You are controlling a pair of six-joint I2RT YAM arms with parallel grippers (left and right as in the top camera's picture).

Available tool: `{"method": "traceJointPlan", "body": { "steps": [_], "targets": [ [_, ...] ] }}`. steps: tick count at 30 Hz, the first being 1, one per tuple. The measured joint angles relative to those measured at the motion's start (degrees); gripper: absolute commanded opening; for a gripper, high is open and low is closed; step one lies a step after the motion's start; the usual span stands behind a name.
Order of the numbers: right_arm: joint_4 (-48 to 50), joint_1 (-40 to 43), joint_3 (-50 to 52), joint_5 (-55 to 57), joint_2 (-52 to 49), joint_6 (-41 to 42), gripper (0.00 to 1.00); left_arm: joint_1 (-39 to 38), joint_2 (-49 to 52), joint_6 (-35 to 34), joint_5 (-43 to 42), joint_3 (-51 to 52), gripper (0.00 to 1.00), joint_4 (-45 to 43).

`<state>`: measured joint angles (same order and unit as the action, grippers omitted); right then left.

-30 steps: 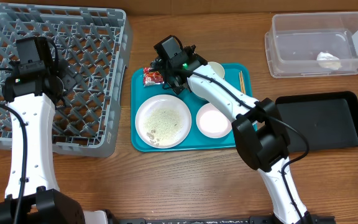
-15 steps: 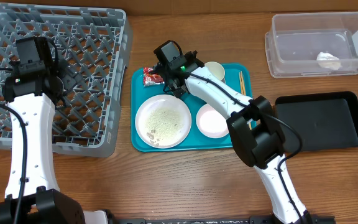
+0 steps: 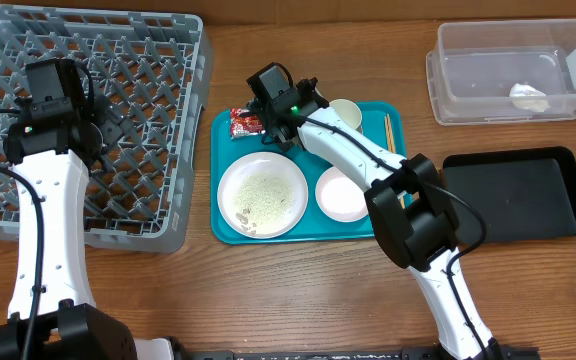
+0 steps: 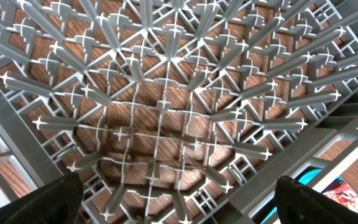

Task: Sort waste into correct bins and load items into the dishwasher
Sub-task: 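Lower the right gripper onto the red snack wrapper and grasp it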

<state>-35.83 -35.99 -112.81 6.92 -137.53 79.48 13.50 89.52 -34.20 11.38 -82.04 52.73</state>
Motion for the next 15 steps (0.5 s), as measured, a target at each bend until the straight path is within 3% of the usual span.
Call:
{"method": "traceJointPlan", "body": {
  "steps": [3,7,10,15],
  "targets": [
    [1.18,0.0,0.0,-0.39,-0.42,-0.02,0.7,0.0,0.0,0.0,0.0,0.0,1.0,0.0],
    [1.68,0.0,0.09,-1.38,-1.44,-0.17,0.38,0.0,0.0,0.0,0.0,0.0,1.0,0.0],
    [1.62,0.02,0.37,-1.99,-1.92,-0.04,0.05,0.0,0.0,0.0,0.0,0.0,1.0,0.0],
    [1.22,0.13,0.5,-2.25,-1.95,-0.04,0.04,0.0,0.0,0.0,0.0,0.0,1.0,0.0]
  ]
}}
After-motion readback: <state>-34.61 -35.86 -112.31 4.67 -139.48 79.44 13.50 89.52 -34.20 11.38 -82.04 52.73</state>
